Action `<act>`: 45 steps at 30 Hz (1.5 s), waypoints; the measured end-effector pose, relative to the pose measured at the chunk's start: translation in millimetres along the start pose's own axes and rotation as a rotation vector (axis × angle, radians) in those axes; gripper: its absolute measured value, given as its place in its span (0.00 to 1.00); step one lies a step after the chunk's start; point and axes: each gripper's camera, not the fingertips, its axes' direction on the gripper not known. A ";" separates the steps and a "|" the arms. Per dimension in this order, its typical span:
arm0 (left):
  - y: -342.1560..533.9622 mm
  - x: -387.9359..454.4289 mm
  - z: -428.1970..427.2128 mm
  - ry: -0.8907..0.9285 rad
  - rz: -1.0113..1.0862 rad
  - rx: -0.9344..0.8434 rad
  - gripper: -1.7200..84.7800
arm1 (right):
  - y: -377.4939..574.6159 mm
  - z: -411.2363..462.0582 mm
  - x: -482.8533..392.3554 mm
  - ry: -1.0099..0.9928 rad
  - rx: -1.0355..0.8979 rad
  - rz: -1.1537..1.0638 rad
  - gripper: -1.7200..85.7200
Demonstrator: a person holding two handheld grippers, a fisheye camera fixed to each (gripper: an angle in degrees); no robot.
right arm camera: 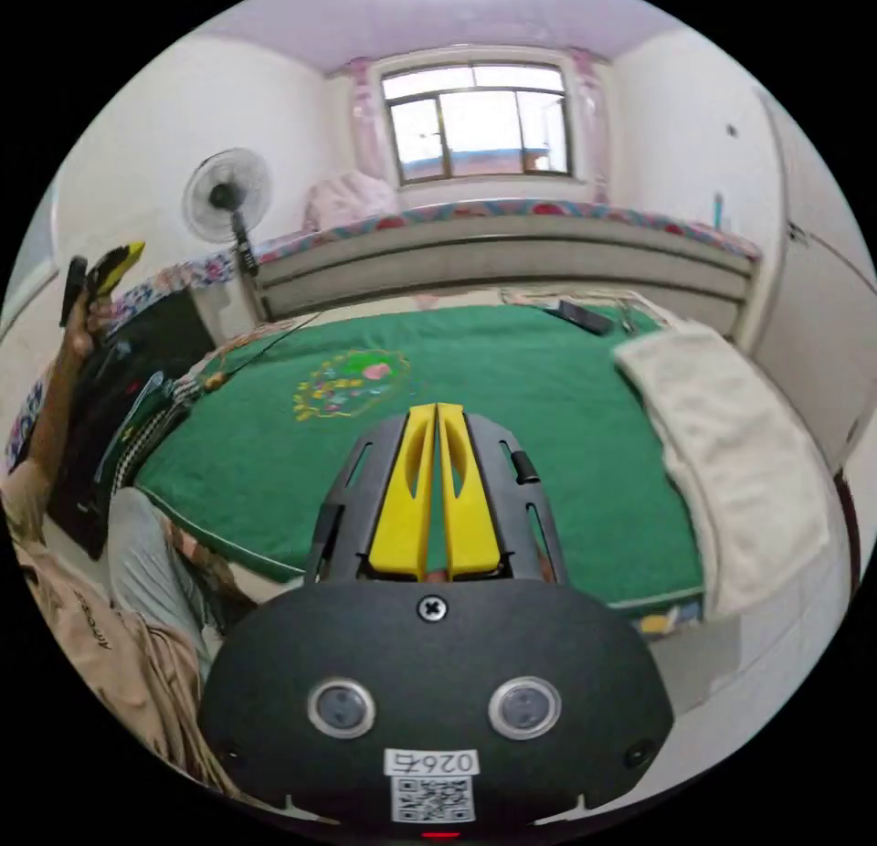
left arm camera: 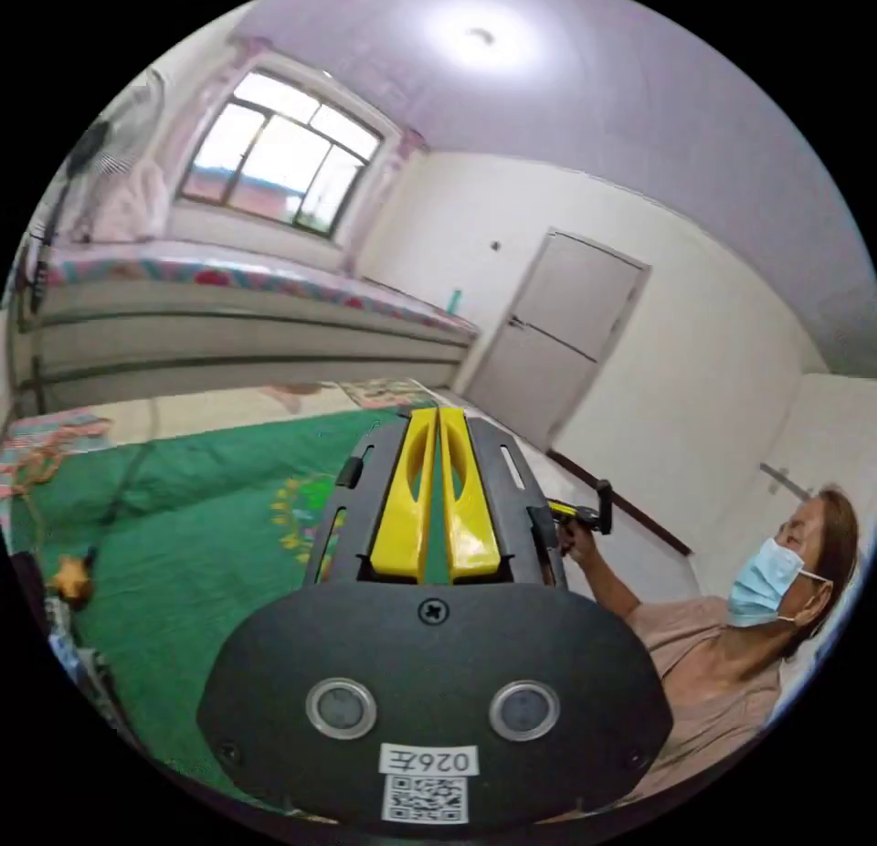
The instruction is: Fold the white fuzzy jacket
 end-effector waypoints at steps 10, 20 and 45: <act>26.5 40.0 489.6 0.480 -0.096 -0.592 0.05 | -33.0 -51.3 305.4 0.324 -0.008 0.280 0.02; 26.4 52.8 708.7 0.644 -0.238 -0.741 0.20 | -129.0 -29.6 521.4 0.297 -0.154 0.199 0.15; -78.9 -20.8 556.4 0.631 0.019 -0.538 0.06 | -178.9 -77.3 278.2 0.294 -0.087 -0.270 0.01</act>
